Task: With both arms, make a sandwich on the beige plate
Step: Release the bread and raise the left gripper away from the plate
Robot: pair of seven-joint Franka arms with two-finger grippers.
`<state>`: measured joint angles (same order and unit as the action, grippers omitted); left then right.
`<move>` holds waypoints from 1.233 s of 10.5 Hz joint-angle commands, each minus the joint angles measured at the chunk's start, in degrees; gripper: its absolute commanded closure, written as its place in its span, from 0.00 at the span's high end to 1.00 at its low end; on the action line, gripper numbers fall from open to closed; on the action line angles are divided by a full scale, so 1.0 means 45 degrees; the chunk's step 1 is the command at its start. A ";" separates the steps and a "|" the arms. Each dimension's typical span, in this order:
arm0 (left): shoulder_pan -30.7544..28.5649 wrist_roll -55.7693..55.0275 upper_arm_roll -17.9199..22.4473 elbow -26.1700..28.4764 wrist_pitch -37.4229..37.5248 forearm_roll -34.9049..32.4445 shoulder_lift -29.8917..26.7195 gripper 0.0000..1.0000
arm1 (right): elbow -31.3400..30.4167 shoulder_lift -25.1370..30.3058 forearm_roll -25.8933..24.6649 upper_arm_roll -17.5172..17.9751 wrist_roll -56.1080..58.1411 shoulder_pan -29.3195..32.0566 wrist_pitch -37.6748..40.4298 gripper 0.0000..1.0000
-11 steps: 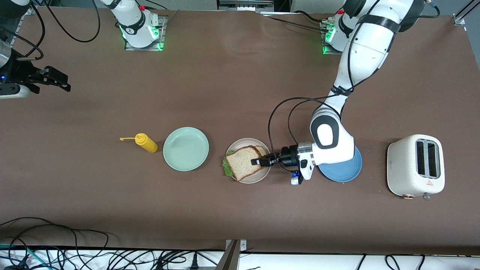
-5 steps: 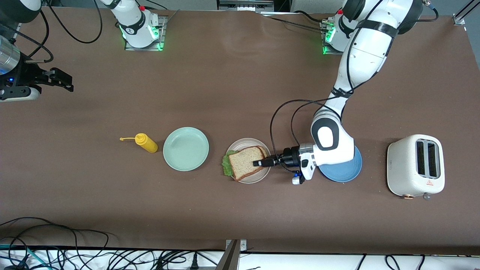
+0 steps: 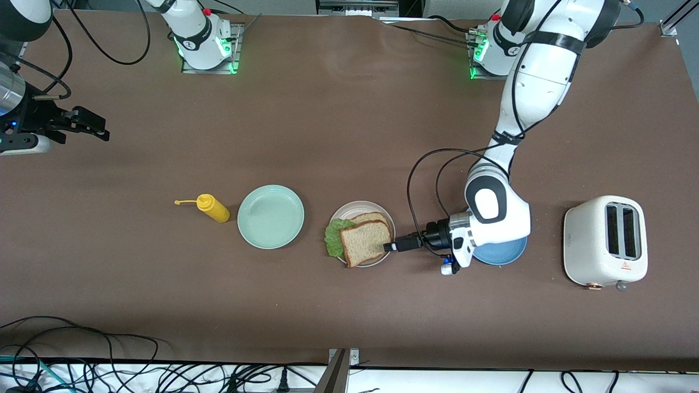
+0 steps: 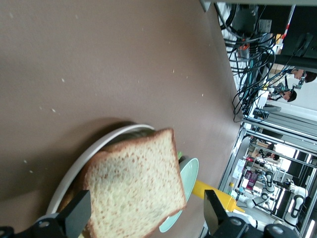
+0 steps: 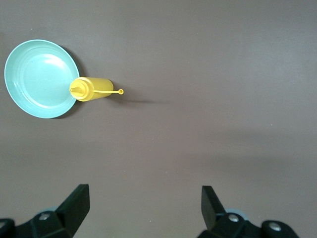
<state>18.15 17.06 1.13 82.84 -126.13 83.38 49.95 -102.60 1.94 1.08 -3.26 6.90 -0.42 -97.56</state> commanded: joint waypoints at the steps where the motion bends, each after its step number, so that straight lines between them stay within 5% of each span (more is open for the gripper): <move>1: -0.0144 -0.0408 0.0276 0.0359 0.0001 -0.0674 -0.0766 1.00 | 0.0281 -0.0079 0.0151 0.0022 -0.0068 0.0132 0.0195 1.00; 5: -0.0594 -0.6047 0.0238 0.0360 0.0079 -0.6718 -0.2133 1.00 | 0.0281 -0.0216 0.0112 0.0002 0.0107 0.0112 0.0118 1.00; 10: -0.1880 -0.6545 0.0257 0.0359 0.3530 -1.2462 -0.3557 1.00 | 0.2248 -0.1152 -0.0122 -0.0017 0.0166 0.0113 0.0951 1.00; 13: -0.2450 -0.6428 0.0218 0.1058 0.4785 -1.6020 -0.4728 1.00 | 0.2312 -0.1212 -0.0103 -0.0017 -0.0068 0.0112 0.1406 1.00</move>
<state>7.50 -11.89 2.54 83.08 -105.85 17.02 33.29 -94.17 -2.50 0.92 -3.34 6.92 -0.23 -92.86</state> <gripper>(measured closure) 0.000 0.000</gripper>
